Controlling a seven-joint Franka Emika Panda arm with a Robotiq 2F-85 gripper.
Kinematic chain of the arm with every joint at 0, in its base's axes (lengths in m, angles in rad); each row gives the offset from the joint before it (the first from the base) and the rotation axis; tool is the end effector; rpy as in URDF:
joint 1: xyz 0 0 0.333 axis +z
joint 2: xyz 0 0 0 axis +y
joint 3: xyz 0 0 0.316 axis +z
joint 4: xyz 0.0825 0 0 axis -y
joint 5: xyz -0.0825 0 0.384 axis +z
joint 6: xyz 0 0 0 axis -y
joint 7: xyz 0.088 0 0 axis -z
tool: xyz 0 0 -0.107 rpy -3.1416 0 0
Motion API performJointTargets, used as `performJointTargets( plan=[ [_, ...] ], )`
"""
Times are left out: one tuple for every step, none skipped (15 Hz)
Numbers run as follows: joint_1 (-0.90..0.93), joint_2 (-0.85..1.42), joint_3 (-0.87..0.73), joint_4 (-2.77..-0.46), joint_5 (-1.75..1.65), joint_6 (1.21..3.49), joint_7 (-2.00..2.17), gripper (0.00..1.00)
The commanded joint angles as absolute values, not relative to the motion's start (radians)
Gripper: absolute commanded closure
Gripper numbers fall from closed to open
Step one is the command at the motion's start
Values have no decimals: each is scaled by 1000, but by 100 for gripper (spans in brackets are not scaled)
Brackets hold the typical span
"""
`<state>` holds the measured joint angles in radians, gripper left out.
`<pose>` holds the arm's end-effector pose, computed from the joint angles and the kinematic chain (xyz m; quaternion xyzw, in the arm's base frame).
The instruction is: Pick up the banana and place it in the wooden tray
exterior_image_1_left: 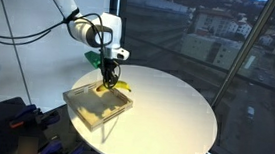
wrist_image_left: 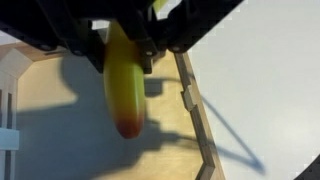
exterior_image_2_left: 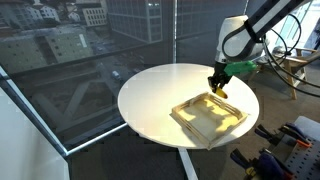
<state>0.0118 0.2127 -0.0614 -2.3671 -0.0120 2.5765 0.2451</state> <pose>0.5088 -0.0256 0.2363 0.9899 -0.1411 -0.0005 0.0098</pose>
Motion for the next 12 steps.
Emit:
performJointTargets(
  plan=[
    [18, 204, -56, -2358, -25, 2569, 234, 86],
    [19, 203, -54, -2359, -24, 2569, 233, 86],
    [20, 202, -54, -2360, -23, 2569, 232, 86],
    [20, 201, -53, -2362, -23, 2571, 232, 86],
    [21, 200, -53, -2363, -23, 2572, 232, 86],
    [20, 212, -53, -2365, -12, 2574, 245, 86],
    [21, 213, -53, -2366, -12, 2574, 245, 61],
    [21, 214, -53, -2366, -12, 2574, 245, 61],
    [21, 216, -53, -2367, -12, 2574, 245, 61],
    [21, 217, -53, -2367, -12, 2574, 245, 61],
    [21, 218, -54, -2367, -12, 2574, 245, 61],
    [21, 218, -53, -2367, -12, 2574, 245, 61]
  ],
)
